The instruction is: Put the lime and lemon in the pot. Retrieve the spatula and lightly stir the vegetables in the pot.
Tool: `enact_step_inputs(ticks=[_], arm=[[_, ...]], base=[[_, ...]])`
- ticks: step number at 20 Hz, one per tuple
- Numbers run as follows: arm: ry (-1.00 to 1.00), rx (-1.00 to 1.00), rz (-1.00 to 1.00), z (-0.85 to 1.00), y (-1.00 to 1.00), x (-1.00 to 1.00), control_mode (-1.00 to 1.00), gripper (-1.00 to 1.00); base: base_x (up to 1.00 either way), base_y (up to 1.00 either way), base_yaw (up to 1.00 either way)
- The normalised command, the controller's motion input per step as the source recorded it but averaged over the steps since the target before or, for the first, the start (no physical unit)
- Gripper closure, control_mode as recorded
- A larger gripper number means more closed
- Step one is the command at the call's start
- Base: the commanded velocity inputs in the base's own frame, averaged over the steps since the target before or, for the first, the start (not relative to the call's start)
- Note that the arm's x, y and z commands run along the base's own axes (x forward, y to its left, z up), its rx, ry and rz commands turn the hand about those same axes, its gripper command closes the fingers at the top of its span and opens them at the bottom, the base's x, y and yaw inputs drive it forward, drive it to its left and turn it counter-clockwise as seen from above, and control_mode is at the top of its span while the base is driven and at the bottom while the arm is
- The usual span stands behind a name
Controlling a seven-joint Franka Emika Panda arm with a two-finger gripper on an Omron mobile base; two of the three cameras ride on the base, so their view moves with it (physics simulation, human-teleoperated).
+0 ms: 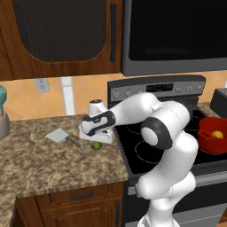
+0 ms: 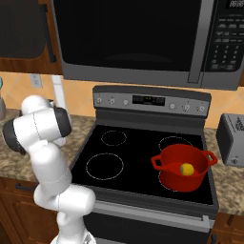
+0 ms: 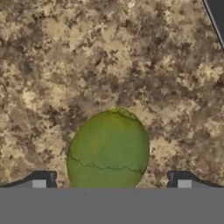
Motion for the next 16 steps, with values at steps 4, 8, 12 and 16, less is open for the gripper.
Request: enact_step_inputs(ticks=[4,8,12,16], arm=[[0.00,-0.04,-0.12,-0.26,0.00,0.36,-1.00,-1.00],[0.00,-0.06,-0.08,-0.26,0.00,0.14,-1.00,-1.00],[0.00,-0.04,-0.07,-0.14,0.00,-0.02,-1.00,1.00],[-0.12,0.00,-0.07,0.22,-0.20,-0.39,-1.00,1.00]], base=[[0.00,0.00,0.00],[0.00,0.00,0.00],[0.00,0.00,0.00],[0.00,0.00,0.00]])
